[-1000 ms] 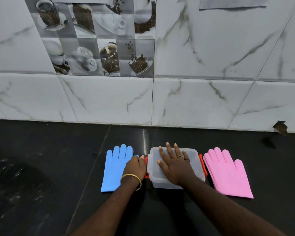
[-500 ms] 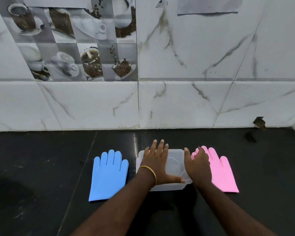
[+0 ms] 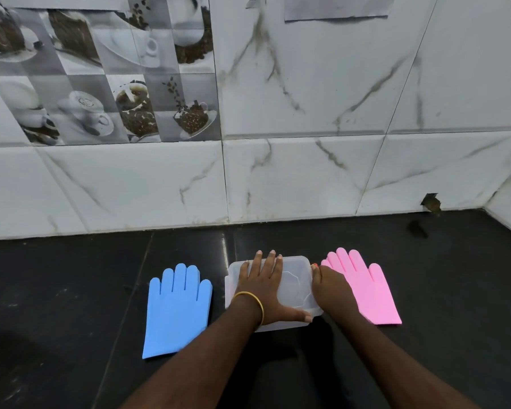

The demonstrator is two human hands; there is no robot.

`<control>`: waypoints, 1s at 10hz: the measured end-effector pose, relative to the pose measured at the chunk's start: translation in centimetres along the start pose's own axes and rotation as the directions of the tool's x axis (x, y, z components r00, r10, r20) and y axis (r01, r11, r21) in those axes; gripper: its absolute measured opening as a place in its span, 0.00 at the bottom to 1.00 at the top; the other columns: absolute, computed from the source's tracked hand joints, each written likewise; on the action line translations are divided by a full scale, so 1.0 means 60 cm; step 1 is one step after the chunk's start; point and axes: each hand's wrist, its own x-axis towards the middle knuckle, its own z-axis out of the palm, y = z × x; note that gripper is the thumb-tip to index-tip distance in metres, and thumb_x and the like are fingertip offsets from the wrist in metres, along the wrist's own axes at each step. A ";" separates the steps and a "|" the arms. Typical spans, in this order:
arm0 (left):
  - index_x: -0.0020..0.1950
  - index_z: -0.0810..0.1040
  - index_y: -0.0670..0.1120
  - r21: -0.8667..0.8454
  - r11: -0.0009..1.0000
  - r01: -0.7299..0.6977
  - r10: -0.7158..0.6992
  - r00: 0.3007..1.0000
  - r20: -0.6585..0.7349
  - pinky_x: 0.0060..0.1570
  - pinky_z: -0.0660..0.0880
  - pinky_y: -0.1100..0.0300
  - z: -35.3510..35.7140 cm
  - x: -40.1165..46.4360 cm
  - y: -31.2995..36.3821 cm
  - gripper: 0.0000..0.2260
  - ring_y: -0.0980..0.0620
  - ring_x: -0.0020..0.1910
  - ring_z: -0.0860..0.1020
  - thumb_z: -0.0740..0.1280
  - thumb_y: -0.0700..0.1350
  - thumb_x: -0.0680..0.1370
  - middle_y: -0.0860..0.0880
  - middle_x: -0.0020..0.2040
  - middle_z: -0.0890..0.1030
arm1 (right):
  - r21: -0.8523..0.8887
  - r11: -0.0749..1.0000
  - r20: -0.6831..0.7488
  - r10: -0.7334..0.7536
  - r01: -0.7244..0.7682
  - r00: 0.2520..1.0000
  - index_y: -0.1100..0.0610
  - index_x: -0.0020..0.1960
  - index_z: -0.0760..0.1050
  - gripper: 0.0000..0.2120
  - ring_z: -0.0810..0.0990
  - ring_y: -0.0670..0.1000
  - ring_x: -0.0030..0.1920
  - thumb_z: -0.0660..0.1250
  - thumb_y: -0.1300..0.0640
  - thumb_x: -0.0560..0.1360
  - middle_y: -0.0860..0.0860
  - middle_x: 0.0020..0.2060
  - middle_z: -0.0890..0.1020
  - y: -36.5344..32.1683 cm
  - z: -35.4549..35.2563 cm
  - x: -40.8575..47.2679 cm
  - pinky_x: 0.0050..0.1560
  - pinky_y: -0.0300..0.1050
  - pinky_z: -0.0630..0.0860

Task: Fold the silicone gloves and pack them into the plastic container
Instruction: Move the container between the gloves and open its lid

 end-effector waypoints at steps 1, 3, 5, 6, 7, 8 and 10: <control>0.78 0.38 0.51 -0.004 1.000 -0.002 0.002 1.000 0.001 0.75 0.39 0.40 0.001 0.000 -0.001 0.60 0.44 0.78 0.38 0.54 0.83 0.57 0.50 0.80 0.40 | -0.062 0.998 0.045 0.022 -0.019 0.999 0.56 0.70 0.68 0.16 0.69 0.50 0.69 0.54 0.53 0.84 0.51 0.69 0.72 -0.007 -0.053 -0.016 0.67 0.41 0.61; 0.78 0.38 0.51 -0.001 1.000 0.002 -0.002 1.000 0.001 0.75 0.40 0.39 0.002 0.001 -0.002 0.60 0.44 0.78 0.39 0.53 0.83 0.57 0.51 0.80 0.41 | 0.096 0.990 0.122 0.090 -0.102 0.988 0.56 0.68 0.69 0.16 0.72 0.49 0.64 0.52 0.52 0.84 0.51 0.66 0.74 -0.017 -0.075 -0.033 0.55 0.29 0.63; 0.78 0.37 0.52 -0.003 1.000 0.000 0.000 1.000 0.006 0.73 0.38 0.40 0.005 0.003 -0.004 0.62 0.45 0.78 0.38 0.51 0.84 0.54 0.51 0.80 0.41 | 0.772 0.395 0.410 0.288 -0.497 0.865 0.57 0.51 0.78 0.14 0.77 0.48 0.34 0.60 0.49 0.80 0.51 0.40 0.81 0.015 0.041 0.006 0.34 0.36 0.73; 0.78 0.37 0.52 -0.004 1.000 0.005 -0.005 1.000 -0.009 0.73 0.38 0.40 0.009 0.005 -0.006 0.62 0.45 0.78 0.38 0.51 0.85 0.53 0.52 0.80 0.41 | 0.774 0.328 0.495 0.222 -0.542 0.840 0.56 0.48 0.79 0.10 0.83 0.47 0.31 0.69 0.49 0.76 0.46 0.32 0.84 0.027 0.060 0.013 0.29 0.38 0.77; 0.78 0.37 0.52 -0.009 1.000 -0.008 0.008 1.000 0.001 0.73 0.37 0.40 0.009 0.007 -0.009 0.62 0.46 0.78 0.36 0.51 0.85 0.54 0.52 0.80 0.39 | 0.712 0.238 0.628 0.206 -0.661 0.750 0.57 0.48 0.81 0.05 0.86 0.49 0.32 0.69 0.56 0.76 0.52 0.35 0.87 0.029 0.052 0.014 0.30 0.39 0.78; 0.79 0.40 0.51 -0.034 0.999 -0.019 0.018 0.999 -0.028 0.73 0.38 0.40 -0.007 0.003 -0.015 0.58 0.47 0.77 0.34 0.49 0.83 0.59 0.51 0.80 0.39 | 0.716 0.188 0.629 0.243 -0.672 0.738 0.60 0.48 0.80 0.09 0.85 0.53 0.37 0.61 0.62 0.77 0.55 0.36 0.87 0.033 0.051 0.011 0.37 0.45 0.82; 0.75 0.63 0.49 -0.713 0.687 0.143 -0.444 0.858 -0.256 0.73 0.60 0.47 -0.040 -0.045 -0.077 0.27 0.48 0.75 0.62 0.58 0.60 0.79 0.49 0.76 0.65 | 0.805 0.532 0.020 0.416 -0.262 0.909 0.53 0.63 0.75 0.22 0.78 0.48 0.55 0.65 0.40 0.75 0.45 0.55 0.79 0.000 0.018 0.007 0.57 0.52 0.76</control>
